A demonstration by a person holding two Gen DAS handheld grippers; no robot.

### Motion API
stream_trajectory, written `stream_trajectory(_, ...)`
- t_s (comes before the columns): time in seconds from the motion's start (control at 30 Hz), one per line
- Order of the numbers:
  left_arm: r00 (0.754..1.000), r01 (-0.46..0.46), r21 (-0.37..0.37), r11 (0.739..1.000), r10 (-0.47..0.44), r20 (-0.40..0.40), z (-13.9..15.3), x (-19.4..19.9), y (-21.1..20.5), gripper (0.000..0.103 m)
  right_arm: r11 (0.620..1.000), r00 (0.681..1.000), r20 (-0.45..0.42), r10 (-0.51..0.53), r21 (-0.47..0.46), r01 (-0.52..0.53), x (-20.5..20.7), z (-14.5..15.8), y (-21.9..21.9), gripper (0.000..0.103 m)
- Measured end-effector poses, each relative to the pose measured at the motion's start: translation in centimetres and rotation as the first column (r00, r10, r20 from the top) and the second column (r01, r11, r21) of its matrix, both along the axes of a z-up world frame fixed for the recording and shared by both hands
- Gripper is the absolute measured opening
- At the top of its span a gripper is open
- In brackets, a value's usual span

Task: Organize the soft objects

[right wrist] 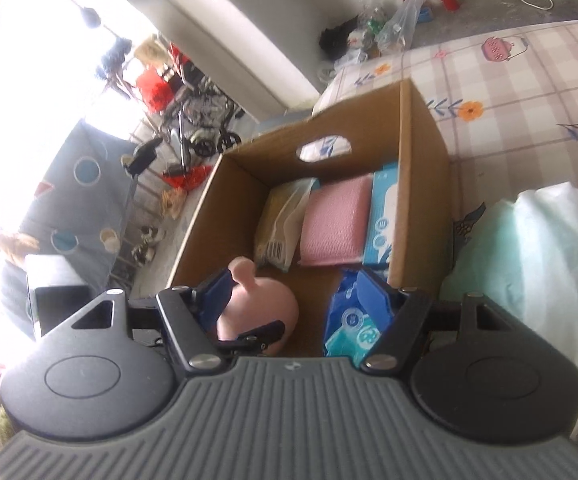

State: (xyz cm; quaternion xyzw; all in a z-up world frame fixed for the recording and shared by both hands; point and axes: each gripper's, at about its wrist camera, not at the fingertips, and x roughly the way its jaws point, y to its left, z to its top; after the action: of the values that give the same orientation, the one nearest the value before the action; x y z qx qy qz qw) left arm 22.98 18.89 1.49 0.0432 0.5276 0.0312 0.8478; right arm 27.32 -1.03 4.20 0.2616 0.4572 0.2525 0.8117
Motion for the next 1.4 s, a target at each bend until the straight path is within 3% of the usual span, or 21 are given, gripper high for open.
stream_trajectory(0.1, 0.999, -0.021, -0.171, 0.985, 0.028, 0.038, 1.0, -0.7, 1.2, 0.073, 1.0, 1.0, 0.004, -0.014, 0.018, 0.014, -0.2, 0.1, -0.7, 0.069)
stream_trajectory(0.17, 0.997, -0.03, -0.211, 0.977, 0.044, 0.061, 1.6, -1.2, 1.8, 0.075, 1.0, 1.0, 0.001, -0.018, 0.026, 0.018, -0.4, 0.0, -1.1, 0.069)
stream_trajectory(0.33, 0.999, -0.031, -0.168, 0.985, 0.037, 0.033, 0.9, -1.6, 2.4, 0.083, 0.999, 1.0, 0.003, -0.029, 0.035, 0.029, -1.1, 0.0, -2.0, 0.069)
stream_trajectory(0.5, 0.998, 0.046, -0.095, 0.994, -0.051, -0.047, -1.2, -1.5, 1.0, 0.084, 0.998, 0.999, 0.0, -0.038, 0.044, 0.038, -1.5, -0.2, -2.3, 0.069)
stream_trajectory(0.57, 0.996, 0.054, -0.071, 0.996, -0.059, -0.069, -2.2, -1.2, 0.7, 0.078, 0.998, 0.999, -0.002, -0.037, 0.046, 0.037, -1.7, -0.3, -2.2, 0.069)
stream_trajectory(0.7, 0.997, -0.027, -0.113, 0.993, 0.019, -0.072, -2.5, -0.8, 1.2, 0.069, 0.998, 0.999, -0.003, -0.04, 0.048, 0.041, -1.9, -0.3, -2.4, 0.069)
stream_trajectory(0.8, 0.986, -0.161, -0.186, 0.969, 0.151, -0.064, -2.1, -0.6, 2.3, 0.064, 0.998, 0.999, -0.002, -0.049, 0.051, 0.049, -2.0, -0.4, -2.7, 0.069)
stream_trajectory(0.93, 0.939, -0.341, -0.293, 0.893, 0.338, -0.063, -2.0, -0.3, 4.0, 0.064, 0.997, 0.998, -0.008, -0.058, 0.059, 0.059, -2.0, -0.6, -3.1, 0.069)
stream_trajectory(1.07, 0.929, -0.355, -0.291, 0.888, 0.369, -0.009, -1.9, -0.4, 3.3, 0.065, 0.997, 0.999, -0.008, -0.052, 0.058, 0.052, -2.3, -1.0, -3.2, 0.07)
stream_trajectory(1.2, 0.946, -0.289, -0.325, 0.901, 0.32, 0.045, -1.3, -1.1, 2.1, 0.081, 0.997, 0.998, -0.011, -0.058, 0.054, 0.059, -2.8, -1.3, -3.9, 0.071)
stream_trajectory(1.4, 0.929, -0.274, -0.462, 0.843, 0.356, 0.098, 0.4, -3.8, 2.2, 0.083, 0.993, 0.995, 0.009, -0.097, 0.069, 0.096, -4.2, -1.1, -6.0, 0.071)
